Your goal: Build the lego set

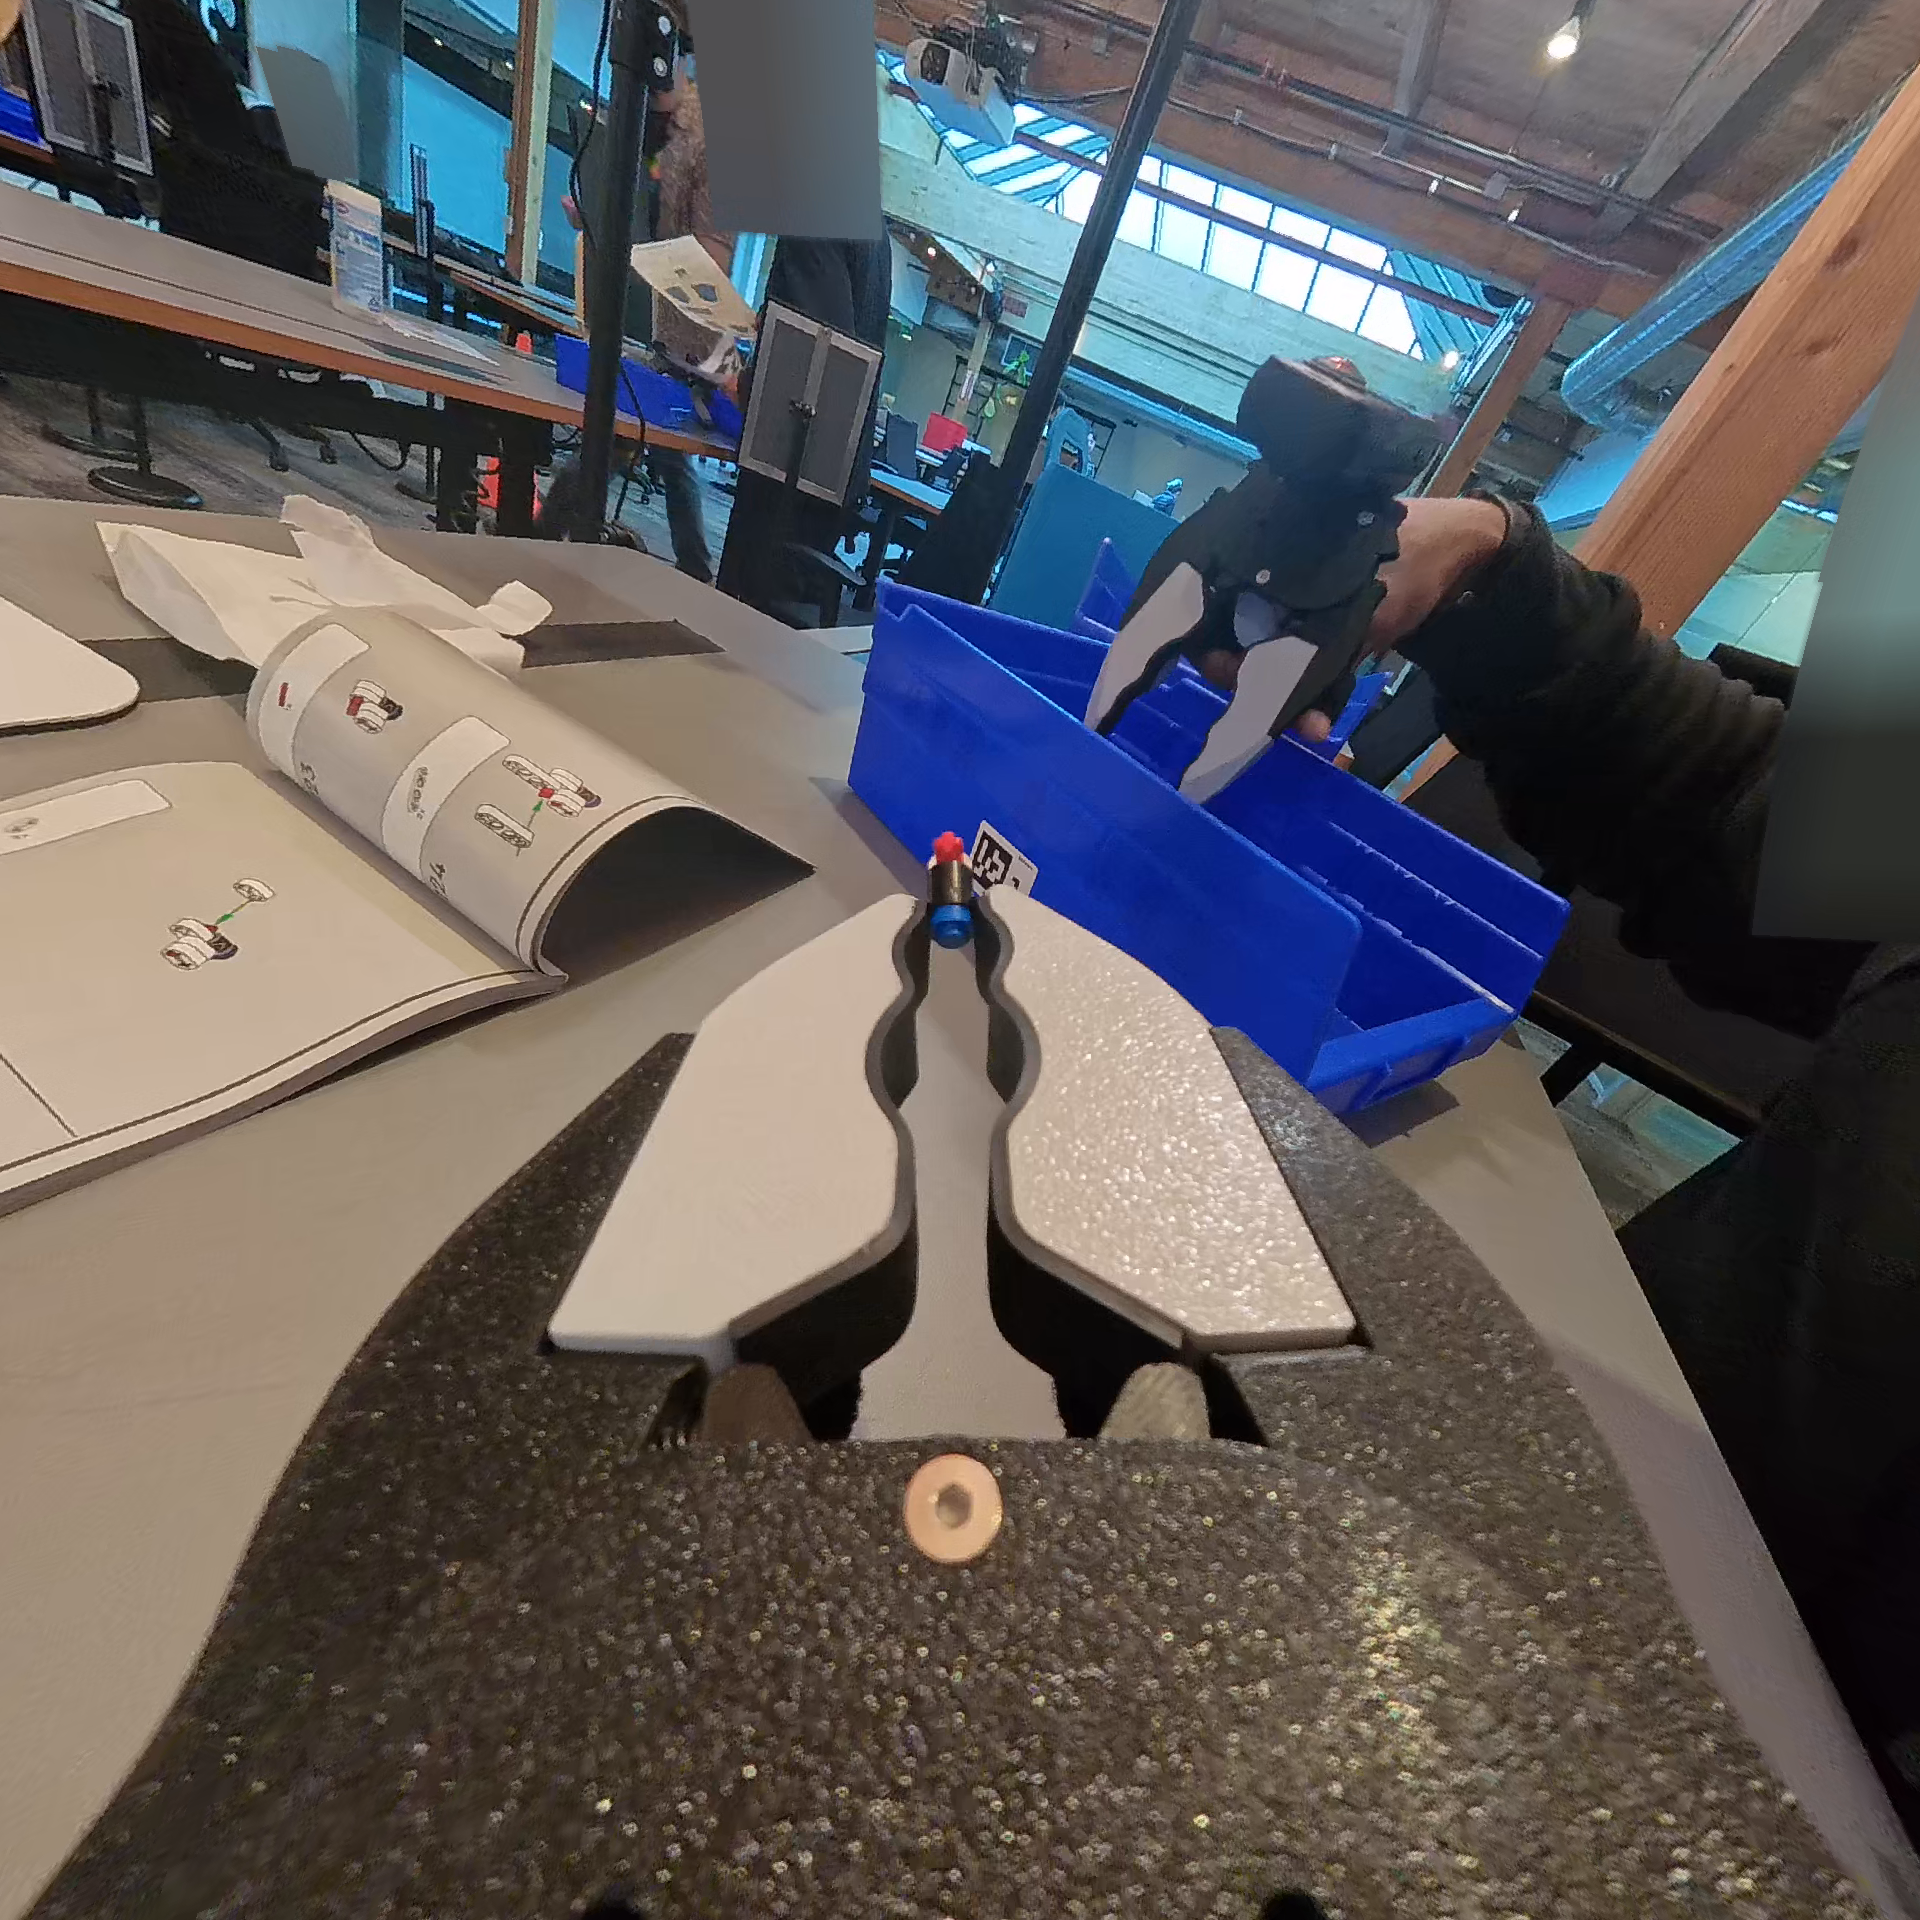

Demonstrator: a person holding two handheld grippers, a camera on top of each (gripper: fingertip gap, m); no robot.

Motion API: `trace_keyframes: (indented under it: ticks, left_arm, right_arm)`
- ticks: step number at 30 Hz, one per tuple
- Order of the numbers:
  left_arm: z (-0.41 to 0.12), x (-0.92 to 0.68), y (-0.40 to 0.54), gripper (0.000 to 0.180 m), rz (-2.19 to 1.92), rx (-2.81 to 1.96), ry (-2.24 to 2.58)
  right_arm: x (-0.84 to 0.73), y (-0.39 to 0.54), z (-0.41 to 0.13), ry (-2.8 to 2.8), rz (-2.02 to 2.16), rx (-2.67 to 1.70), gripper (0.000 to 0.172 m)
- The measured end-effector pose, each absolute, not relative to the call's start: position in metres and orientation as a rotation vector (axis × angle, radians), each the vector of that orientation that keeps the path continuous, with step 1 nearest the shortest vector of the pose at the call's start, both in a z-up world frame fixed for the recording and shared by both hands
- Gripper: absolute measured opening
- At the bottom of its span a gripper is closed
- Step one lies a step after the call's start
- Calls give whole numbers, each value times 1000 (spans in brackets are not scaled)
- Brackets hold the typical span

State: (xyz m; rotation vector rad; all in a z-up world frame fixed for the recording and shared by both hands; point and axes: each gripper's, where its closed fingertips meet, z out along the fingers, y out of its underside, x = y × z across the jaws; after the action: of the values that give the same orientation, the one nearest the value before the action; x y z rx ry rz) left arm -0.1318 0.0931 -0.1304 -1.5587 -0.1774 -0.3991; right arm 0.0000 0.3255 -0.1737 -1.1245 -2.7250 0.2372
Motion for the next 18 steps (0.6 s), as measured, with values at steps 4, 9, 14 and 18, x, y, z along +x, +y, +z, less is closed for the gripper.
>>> trace_keyframes:
  ticks: [4, 9, 14, 18]
  left_arm:
    - [-131, -131, 93, 8, -401, -1560, -175]
    - [-131, -131, 93, 8, -397, -1562, -174]
    - [-131, -131, 94, 8, -392, -1565, -172]
    - [-131, -130, 94, 8, -386, -1570, -166]
  right_arm:
    - [0, 331, -170, -2710, 231, -1147, 53]
    - [8, 328, -174, -2753, 218, -1115, 53]
    - [27, 326, -186, -2904, 109, -952, 36]
    - [44, 327, -205, -3076, -78, -805, 25]
